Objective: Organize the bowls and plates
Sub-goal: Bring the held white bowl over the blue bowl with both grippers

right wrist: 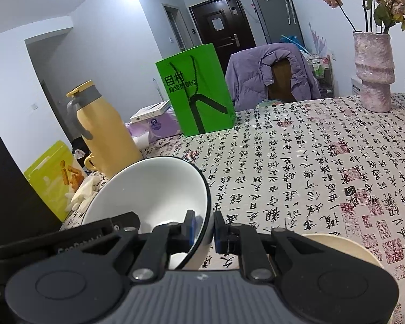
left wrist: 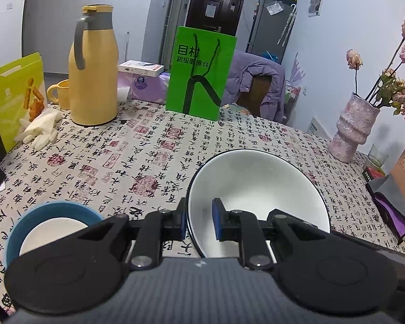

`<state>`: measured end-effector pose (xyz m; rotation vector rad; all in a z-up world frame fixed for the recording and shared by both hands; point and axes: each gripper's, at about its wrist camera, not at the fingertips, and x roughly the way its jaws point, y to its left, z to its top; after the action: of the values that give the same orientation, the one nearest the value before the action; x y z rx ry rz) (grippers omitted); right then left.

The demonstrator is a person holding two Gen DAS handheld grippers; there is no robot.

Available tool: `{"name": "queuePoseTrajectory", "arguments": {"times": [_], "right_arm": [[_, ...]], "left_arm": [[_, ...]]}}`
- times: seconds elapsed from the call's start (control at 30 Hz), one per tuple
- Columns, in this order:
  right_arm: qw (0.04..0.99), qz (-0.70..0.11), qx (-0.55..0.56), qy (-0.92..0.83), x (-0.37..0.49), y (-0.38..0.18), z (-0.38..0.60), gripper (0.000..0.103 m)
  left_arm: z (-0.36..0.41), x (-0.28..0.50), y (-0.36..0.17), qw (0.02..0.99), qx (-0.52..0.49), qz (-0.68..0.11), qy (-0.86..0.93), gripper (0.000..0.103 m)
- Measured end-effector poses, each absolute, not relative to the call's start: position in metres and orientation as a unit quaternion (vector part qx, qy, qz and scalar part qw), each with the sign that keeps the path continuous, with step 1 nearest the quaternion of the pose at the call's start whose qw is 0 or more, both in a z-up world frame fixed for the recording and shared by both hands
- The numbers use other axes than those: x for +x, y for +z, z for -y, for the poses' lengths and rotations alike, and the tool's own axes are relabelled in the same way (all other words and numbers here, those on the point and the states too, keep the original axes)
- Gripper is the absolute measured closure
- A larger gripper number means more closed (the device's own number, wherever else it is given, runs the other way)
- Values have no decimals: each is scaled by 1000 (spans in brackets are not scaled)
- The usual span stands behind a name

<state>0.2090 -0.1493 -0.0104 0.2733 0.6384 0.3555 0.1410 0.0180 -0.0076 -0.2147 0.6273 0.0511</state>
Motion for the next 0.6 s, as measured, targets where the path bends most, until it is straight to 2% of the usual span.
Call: {"name": "queuePoseTrajectory", "arguments": {"times": [0.6], "right_arm": [[926, -306, 121, 187, 191, -4, 125, 89]], "left_arm": [[-42, 120, -4, 947, -115, -299, 35, 85]]}}
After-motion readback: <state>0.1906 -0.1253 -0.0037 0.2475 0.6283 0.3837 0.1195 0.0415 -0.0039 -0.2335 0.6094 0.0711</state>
